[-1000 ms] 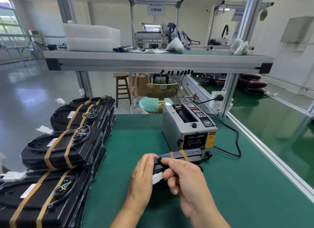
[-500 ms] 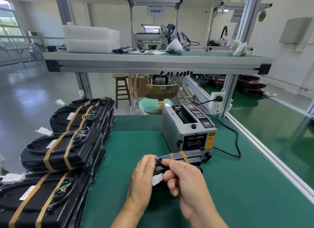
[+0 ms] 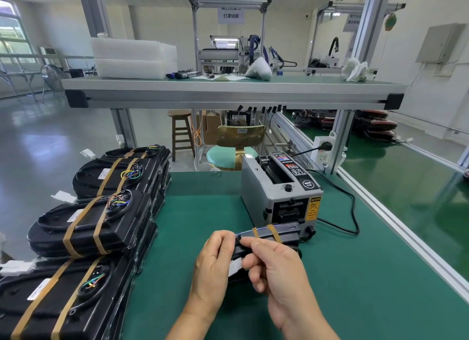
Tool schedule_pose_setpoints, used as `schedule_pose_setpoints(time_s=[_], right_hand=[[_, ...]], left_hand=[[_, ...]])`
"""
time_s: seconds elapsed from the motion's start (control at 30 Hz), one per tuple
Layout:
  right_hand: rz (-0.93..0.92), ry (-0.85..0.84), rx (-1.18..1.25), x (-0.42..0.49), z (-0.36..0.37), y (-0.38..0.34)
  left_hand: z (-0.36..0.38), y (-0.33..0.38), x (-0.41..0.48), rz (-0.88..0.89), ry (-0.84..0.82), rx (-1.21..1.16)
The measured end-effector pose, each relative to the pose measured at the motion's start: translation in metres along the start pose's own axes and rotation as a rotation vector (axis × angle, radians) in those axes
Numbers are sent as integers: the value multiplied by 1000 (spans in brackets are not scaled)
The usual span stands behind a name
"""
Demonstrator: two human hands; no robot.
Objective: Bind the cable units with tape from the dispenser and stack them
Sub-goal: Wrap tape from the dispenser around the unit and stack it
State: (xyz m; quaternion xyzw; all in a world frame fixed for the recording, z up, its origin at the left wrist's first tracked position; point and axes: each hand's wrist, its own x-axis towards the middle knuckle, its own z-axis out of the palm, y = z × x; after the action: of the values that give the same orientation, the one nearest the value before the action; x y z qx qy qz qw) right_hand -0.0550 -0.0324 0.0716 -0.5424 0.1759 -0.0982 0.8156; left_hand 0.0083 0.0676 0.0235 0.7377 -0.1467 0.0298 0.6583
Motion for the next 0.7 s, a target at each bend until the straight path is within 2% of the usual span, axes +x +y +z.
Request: schedule_pose_setpoints(time_s=[0.23,0.33,0.43,0.57,0.63,0.7], right_hand=[[2,-10,-25,0,0,0],[-41,2,-121,0,-3,-2],[-254,122,-349,4,-13,-5],[-611,382,-599,15,-37,-16],[-669,460,-691,25,-51,-18],[-574,422,-739,36,-62,-17]], left_hand=[[1,2,2,-37,30,45],[0,4,2,-39,22,70],[0,7,3,-24,32,113],[0,9,2,-24,30,123],[0,10,2,-41,24,115],[-1,12,5,-74,7,105]])
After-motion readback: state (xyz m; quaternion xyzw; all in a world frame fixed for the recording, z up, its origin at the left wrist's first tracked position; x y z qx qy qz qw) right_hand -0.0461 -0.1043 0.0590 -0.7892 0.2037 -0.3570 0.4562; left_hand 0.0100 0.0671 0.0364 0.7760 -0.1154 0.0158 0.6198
